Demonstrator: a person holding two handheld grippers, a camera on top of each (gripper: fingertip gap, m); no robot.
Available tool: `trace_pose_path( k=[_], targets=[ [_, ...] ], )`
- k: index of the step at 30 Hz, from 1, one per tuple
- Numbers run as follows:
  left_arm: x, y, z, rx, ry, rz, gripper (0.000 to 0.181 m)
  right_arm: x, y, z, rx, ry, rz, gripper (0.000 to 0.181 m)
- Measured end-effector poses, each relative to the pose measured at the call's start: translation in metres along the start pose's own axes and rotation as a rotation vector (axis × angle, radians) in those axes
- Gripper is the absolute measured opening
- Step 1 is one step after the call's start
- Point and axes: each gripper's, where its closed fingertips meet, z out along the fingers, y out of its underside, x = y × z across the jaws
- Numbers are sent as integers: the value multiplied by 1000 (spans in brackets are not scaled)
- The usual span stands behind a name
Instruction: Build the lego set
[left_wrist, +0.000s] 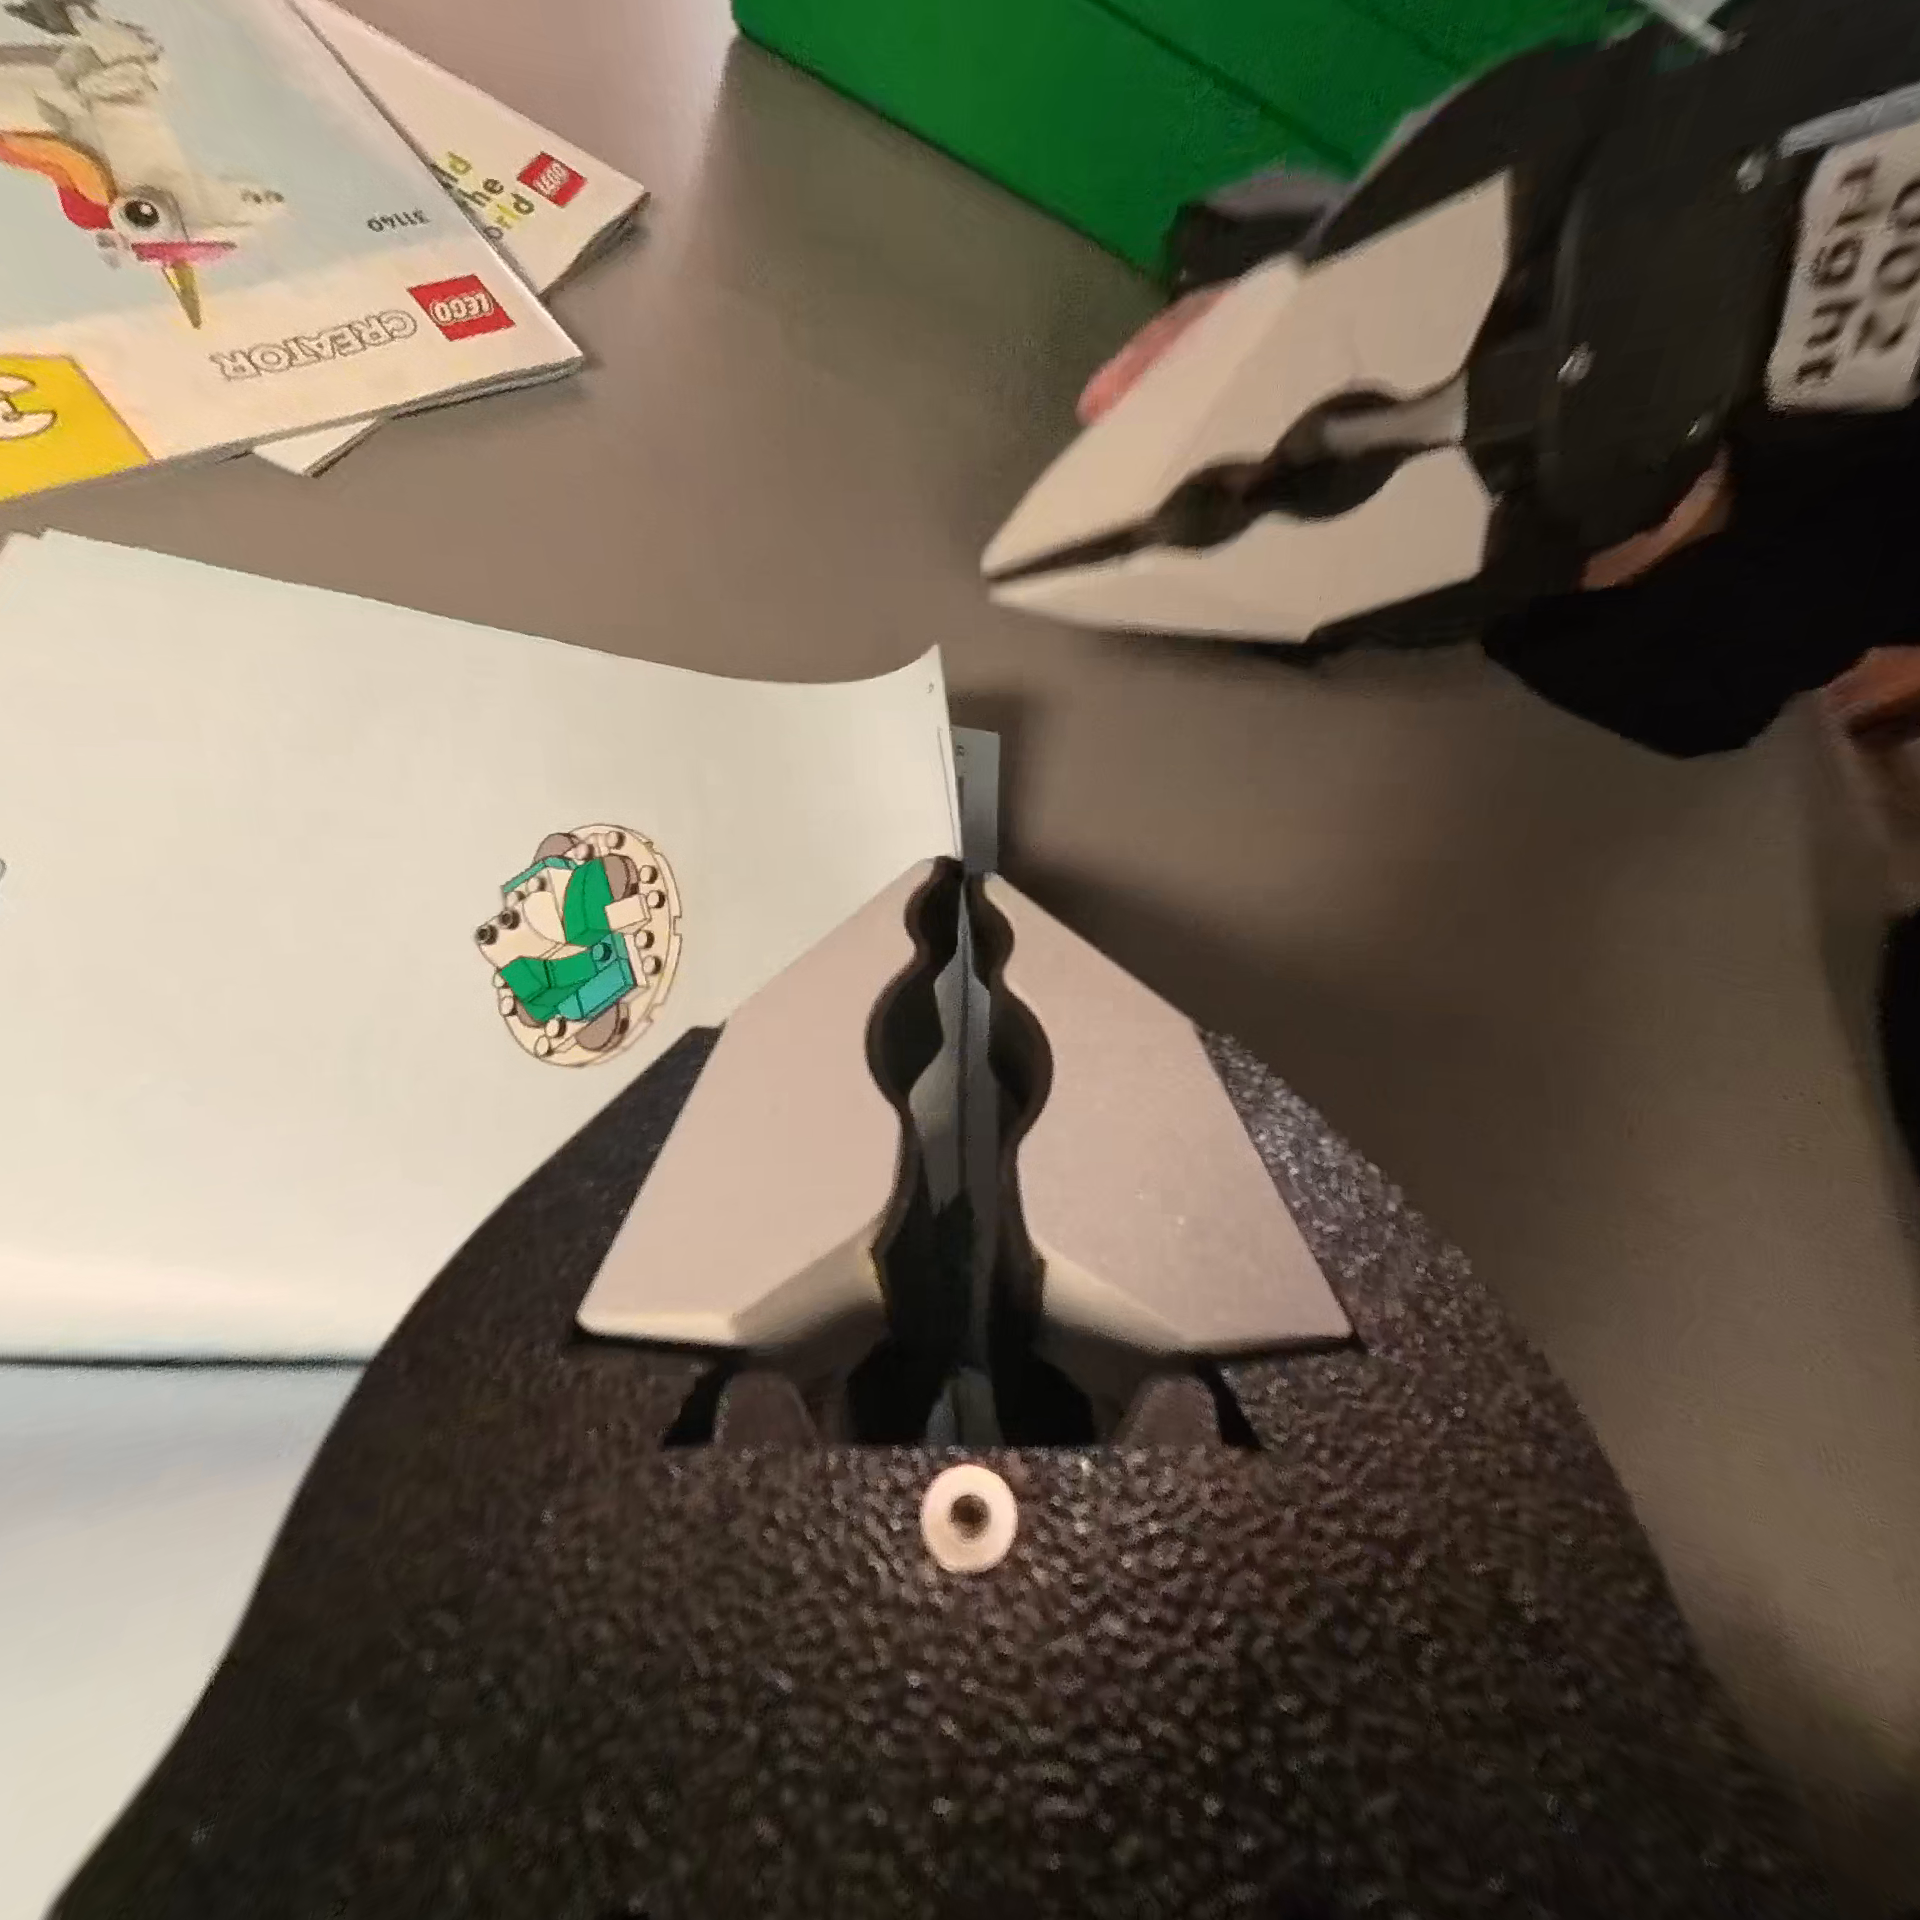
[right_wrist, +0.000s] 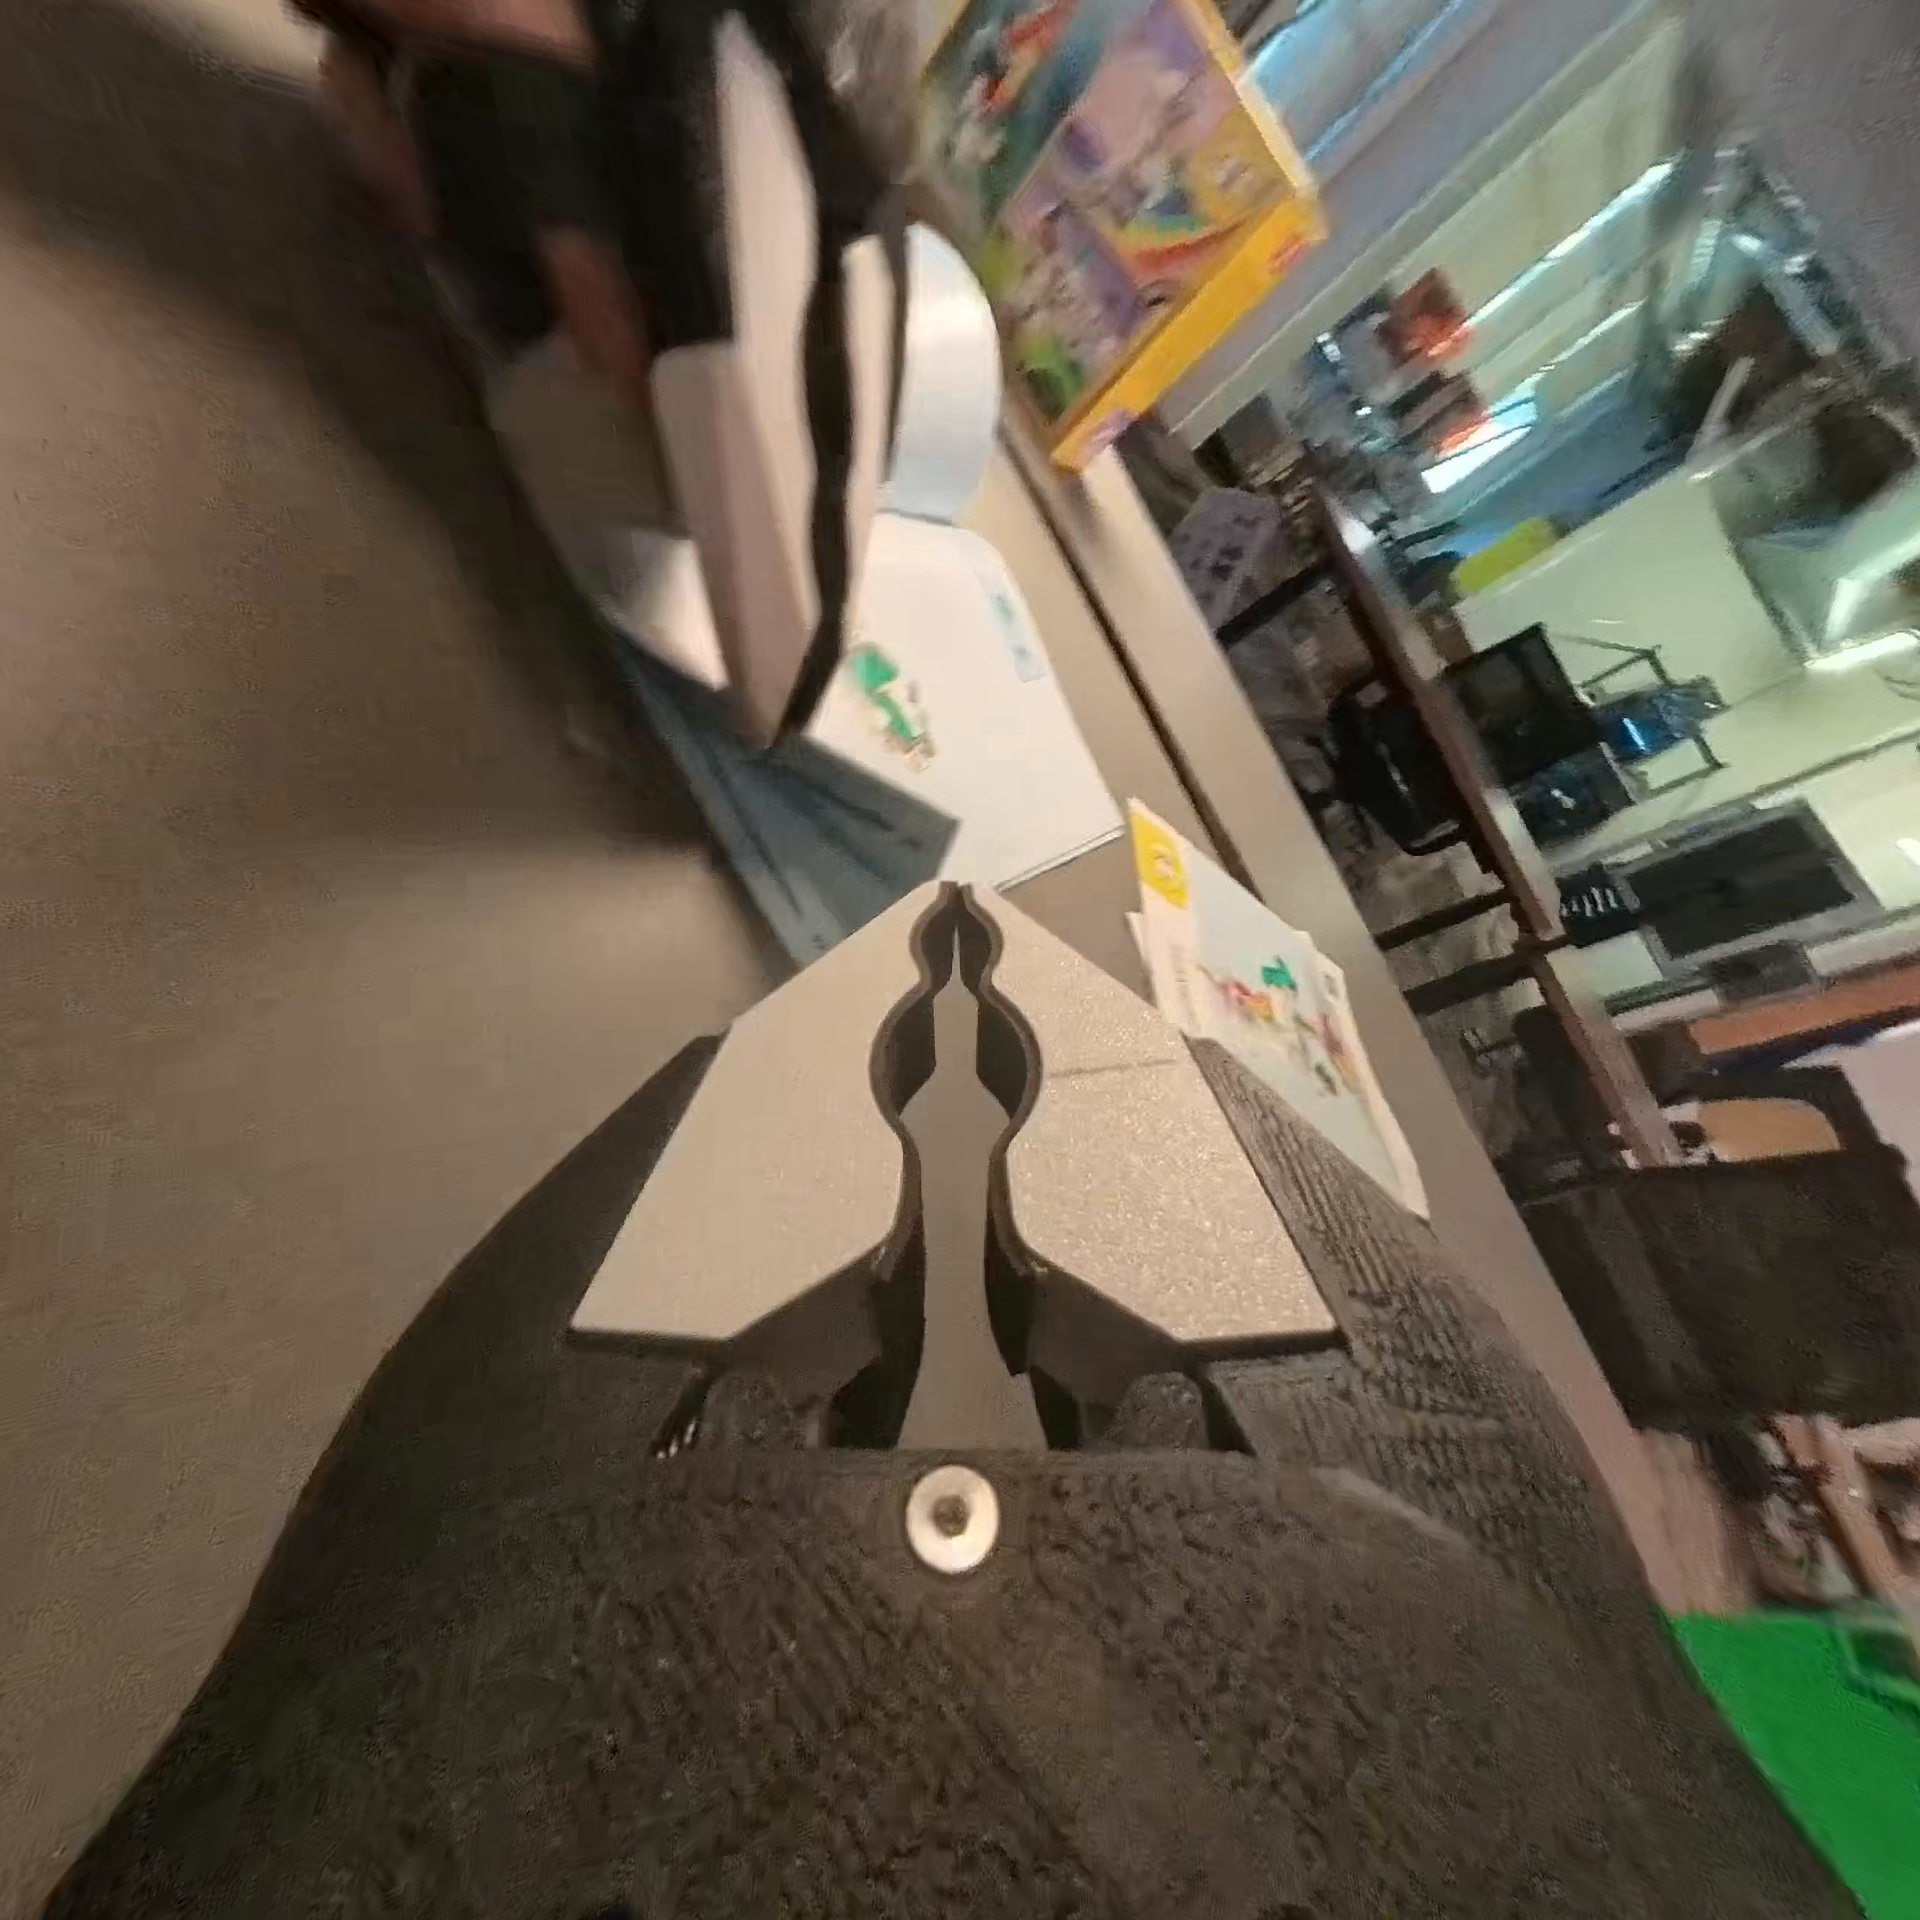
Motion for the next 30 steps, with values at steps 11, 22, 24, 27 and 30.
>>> trace_pose_path(
  k=[11, 22, 24, 27, 30],
  targets=[
    [7, -13, -13, 118, 143, -113, 0, -27, 2, 16, -78, -50, -251, 0],
    [8, -5, -6, 55, 37, 13, 17, -25, 1, 15, -63, -23, -265, 0],
    [9, -9, -7, 83, 1, 49, 27, -25, 1, 15, -63, -24, -263, 0],
    [14, -25, -6, 142, -91, 142, 40, -25, 1, 15, -61, -28, -252, 0],
    [7, -35, -3, 117, -231, 266, 38, -25, 1, 15, -59, -27, -253, 0]
  ],
)
